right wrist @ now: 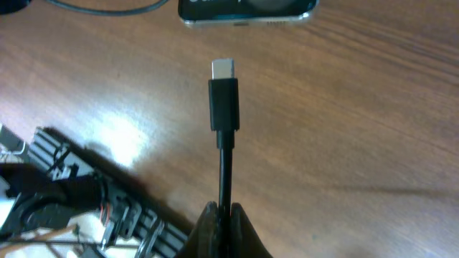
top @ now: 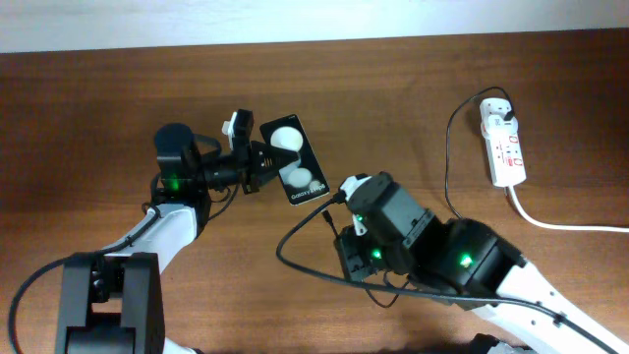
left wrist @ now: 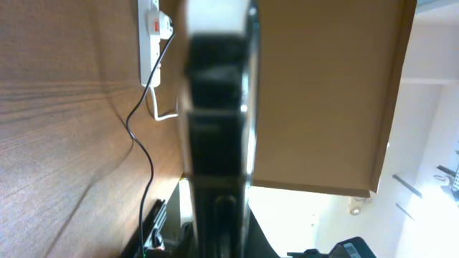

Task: Plug charger to phone and switch on socket
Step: 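Carry the cable plug with the right gripper to the phone's bottom port, then push the USB-C plug upward into the phone port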

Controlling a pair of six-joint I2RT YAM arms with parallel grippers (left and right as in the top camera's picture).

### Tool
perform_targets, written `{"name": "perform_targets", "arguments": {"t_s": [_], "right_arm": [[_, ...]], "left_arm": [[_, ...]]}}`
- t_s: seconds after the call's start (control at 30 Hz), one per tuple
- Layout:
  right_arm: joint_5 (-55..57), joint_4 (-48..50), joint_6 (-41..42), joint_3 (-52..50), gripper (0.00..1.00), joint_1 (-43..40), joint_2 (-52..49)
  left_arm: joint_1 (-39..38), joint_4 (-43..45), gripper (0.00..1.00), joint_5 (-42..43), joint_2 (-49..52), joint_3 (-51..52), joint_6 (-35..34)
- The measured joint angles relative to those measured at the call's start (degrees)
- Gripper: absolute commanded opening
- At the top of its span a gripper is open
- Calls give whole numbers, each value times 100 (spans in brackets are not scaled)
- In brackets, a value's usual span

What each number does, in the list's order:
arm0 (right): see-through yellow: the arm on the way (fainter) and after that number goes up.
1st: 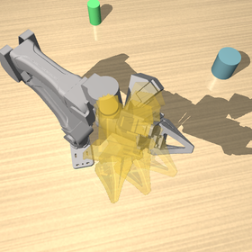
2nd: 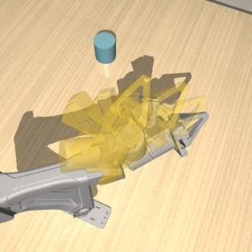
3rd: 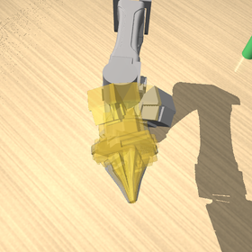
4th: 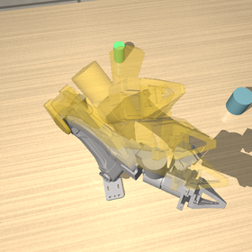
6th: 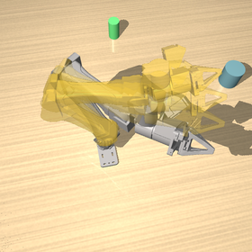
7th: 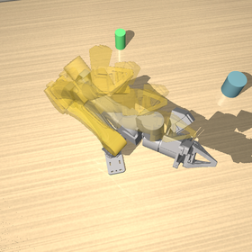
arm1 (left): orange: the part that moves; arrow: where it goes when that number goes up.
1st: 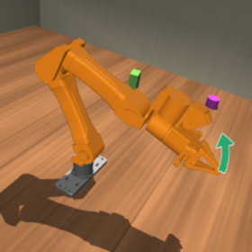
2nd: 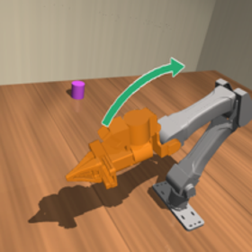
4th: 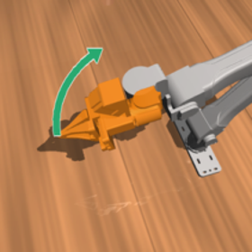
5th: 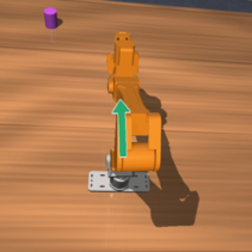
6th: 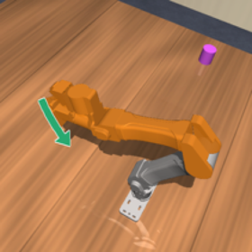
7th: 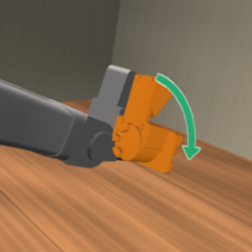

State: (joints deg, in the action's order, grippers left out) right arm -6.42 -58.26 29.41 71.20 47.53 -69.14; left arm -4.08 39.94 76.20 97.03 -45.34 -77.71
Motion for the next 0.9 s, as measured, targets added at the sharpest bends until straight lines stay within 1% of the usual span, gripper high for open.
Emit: {"name": "perform_targets", "arguments": {"t_s": [0.17,0.27,0.9], "right_arm": [[210,420,70,-168,4,57,-361],[214,509,83,-177,4,57,-610],[240,525,81,-190,4,57,-621]], "left_arm": [[0,0,0,105,0,0,-17],[0,0,0,140,0,0,-17],[0,0,0,133,0,0,11]]}}
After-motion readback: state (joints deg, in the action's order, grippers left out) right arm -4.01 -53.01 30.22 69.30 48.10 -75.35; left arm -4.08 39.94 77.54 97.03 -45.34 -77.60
